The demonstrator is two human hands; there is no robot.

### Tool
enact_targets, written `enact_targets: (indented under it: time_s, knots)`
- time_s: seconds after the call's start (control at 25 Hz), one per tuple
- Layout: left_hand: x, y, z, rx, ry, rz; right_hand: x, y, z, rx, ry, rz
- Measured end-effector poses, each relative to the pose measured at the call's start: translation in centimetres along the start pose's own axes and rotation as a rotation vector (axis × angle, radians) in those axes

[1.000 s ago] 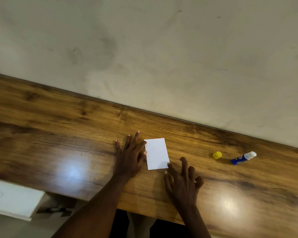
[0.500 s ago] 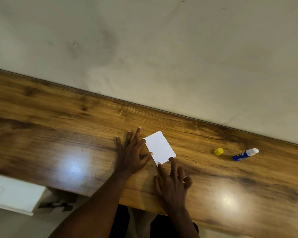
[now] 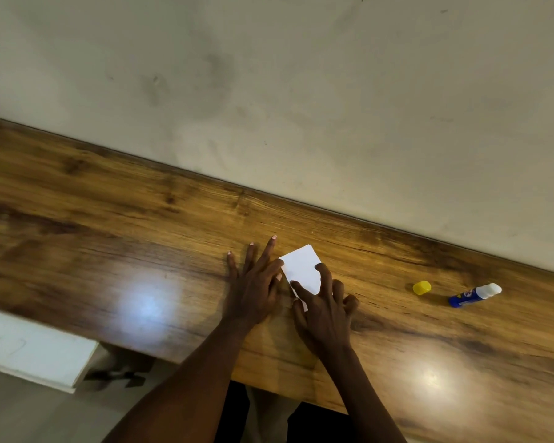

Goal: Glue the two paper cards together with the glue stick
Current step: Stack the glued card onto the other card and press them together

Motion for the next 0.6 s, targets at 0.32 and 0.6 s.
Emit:
enact_targets:
  time_s: [0.32, 0.6]
  knots:
    - [0.0, 0.0, 0.0, -0.068, 0.076, -0.033, -0.8, -3.7, 2.6, -0.250, -0.163, 0.002]
    - [-0.2, -0.1, 0.1, 0.007, 0.000, -0.012, 3.6, -5.6, 1.4, -0.252, -0.050, 0.130]
Point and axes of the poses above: each hand's wrist, its own y-axis away from the middle knuckle, its own z-axis out of the palm, x = y × z, the point moved 10 cm from there along -y, towards the middle knuckle, and after that the axes turned 4 degrees about -y, right-handed, at the moved point
